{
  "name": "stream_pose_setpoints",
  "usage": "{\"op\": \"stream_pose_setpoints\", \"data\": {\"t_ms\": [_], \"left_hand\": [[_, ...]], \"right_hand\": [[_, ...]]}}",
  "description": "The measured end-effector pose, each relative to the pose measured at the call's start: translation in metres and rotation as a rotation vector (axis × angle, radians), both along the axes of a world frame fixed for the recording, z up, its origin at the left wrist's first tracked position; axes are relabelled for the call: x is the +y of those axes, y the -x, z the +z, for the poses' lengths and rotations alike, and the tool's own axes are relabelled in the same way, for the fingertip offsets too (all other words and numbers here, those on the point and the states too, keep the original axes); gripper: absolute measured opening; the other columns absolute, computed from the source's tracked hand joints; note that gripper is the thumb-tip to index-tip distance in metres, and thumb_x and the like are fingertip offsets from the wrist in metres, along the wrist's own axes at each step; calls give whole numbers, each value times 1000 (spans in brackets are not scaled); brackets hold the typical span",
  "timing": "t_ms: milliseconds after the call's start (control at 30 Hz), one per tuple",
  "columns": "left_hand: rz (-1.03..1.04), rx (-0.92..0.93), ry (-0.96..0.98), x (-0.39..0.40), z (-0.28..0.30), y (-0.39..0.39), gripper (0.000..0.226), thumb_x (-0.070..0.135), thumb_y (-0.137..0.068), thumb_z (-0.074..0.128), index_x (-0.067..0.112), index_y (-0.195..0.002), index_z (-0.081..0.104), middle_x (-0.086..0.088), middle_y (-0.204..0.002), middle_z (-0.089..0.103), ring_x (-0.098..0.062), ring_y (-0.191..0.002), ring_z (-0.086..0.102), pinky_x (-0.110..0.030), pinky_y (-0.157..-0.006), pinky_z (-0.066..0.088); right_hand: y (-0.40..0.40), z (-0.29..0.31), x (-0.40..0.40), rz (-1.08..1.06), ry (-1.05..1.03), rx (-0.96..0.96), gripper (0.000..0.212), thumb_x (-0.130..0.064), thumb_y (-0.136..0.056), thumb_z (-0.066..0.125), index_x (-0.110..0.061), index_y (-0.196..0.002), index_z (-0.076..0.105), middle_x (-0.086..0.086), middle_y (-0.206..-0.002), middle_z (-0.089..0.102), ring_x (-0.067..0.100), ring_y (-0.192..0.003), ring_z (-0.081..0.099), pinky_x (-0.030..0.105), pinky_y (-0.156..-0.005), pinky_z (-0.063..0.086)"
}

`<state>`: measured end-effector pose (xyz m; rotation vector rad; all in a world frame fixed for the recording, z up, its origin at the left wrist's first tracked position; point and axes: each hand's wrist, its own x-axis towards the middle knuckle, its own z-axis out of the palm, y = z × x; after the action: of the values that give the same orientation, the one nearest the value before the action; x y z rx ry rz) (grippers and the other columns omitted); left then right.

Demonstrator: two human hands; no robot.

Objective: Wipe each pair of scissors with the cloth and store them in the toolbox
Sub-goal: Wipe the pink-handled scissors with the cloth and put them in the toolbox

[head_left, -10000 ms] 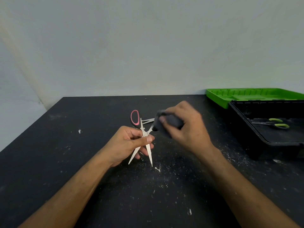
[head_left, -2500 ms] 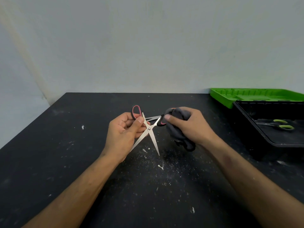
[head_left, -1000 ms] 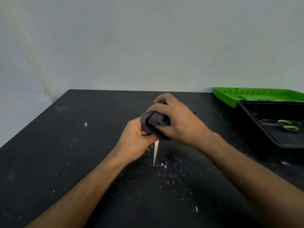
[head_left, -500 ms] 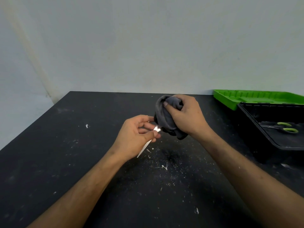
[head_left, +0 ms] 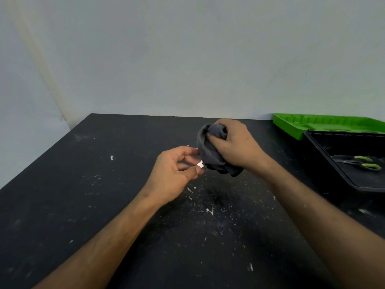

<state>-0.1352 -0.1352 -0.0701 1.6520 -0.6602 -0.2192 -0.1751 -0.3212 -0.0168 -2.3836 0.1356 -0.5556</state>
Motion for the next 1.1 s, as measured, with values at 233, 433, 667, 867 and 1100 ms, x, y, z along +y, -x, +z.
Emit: {"op": "stream_pose_setpoints", "data": {"t_ms": [233, 433, 667, 867, 1100], "left_hand": [[-9, -13, -29, 2, 1, -1, 40, -3, -87, 76, 29, -111, 70, 17, -83, 76, -18, -86, 80, -32, -83, 64], [49, -475, -142, 4, 1, 2, 27, 0, -90, 72, 18, -111, 76, 11, -89, 74, -7, -89, 75, -29, -84, 62], [4, -937, -260, 2, -2, 1, 26, 9, -97, 66, 12, -122, 73, 5, -95, 71, -10, -79, 65, -34, -69, 58], [61, -559, -136, -1, -3, 1, 28, 4, -91, 73, 17, -116, 77, 5, -98, 76, -9, -92, 76, -33, -86, 63], [-225, 390, 219, -1, 4, 10, 33, -11, -87, 65, 8, -115, 70, -6, -94, 78, -23, -82, 79, -32, -72, 66]], "right_hand": [[4, 4, -40, 51, -412, -6, 7, -15, -96, 67, -10, -96, 71, 4, -67, 71, 16, -54, 66, 32, -61, 51], [11, 22, -20, 195, 45, 60, 5, -28, -90, 76, -23, -90, 76, -9, -86, 77, 4, -83, 71, 24, -77, 57], [13, 24, -35, 132, -66, 339, 9, -13, -80, 69, -15, -84, 78, 15, -80, 77, 19, -64, 67, 42, -62, 59], [29, 28, -54, -1, -8, 279, 5, -15, -85, 73, -19, -81, 75, -4, -70, 75, 8, -63, 64, 24, -61, 51], [31, 18, -41, -60, -489, 84, 30, -39, -94, 66, -10, -100, 64, 13, -79, 71, 27, -64, 66, 36, -61, 52]]}}
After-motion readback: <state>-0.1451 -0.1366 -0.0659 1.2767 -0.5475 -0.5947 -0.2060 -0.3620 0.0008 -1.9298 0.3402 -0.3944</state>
